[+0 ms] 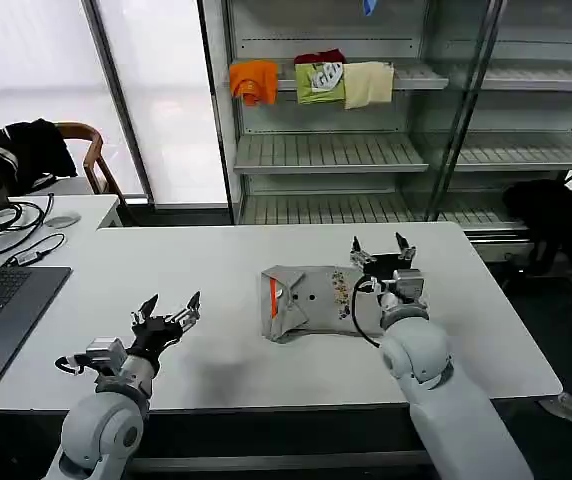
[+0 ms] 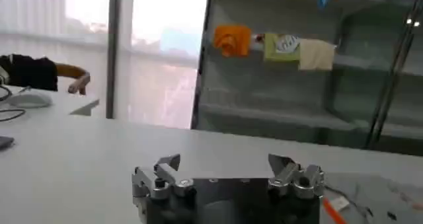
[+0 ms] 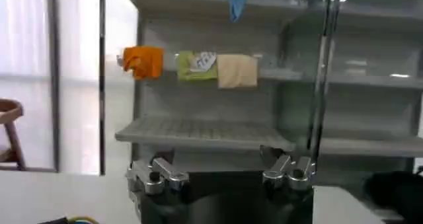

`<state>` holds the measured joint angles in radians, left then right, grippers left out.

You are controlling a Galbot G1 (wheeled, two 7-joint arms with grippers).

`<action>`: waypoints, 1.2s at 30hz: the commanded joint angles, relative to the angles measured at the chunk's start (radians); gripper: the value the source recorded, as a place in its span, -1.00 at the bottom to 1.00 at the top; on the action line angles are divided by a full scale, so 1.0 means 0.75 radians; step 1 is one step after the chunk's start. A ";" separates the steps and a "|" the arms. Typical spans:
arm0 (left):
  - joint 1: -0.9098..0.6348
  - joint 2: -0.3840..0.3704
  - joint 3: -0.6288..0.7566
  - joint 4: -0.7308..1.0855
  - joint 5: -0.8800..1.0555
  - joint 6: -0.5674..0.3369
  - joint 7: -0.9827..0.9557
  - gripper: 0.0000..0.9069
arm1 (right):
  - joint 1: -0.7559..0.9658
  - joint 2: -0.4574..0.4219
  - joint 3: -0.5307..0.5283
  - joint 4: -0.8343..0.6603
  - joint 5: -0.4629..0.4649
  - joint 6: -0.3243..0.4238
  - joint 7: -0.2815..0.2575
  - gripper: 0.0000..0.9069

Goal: Fold and organize the clothes.

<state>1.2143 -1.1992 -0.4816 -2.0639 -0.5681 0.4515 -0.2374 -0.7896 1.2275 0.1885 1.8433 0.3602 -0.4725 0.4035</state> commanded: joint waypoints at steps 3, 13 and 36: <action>-0.043 -0.142 -0.051 0.050 0.238 -0.136 0.036 1.00 | -0.248 -0.038 0.350 0.025 -0.086 0.126 -0.045 1.00; -0.074 -0.115 -0.055 0.099 0.212 -0.145 0.042 1.00 | -0.542 -0.019 0.529 0.116 -0.052 0.199 -0.040 1.00; -0.047 -0.105 -0.081 0.017 0.199 -0.059 0.152 1.00 | -0.670 -0.036 0.545 0.235 -0.040 0.207 -0.024 1.00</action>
<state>1.1777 -1.2750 -0.5403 -2.0373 -0.4208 0.3897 -0.1454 -1.2437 1.2041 0.5713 1.9922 0.3292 -0.3241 0.3845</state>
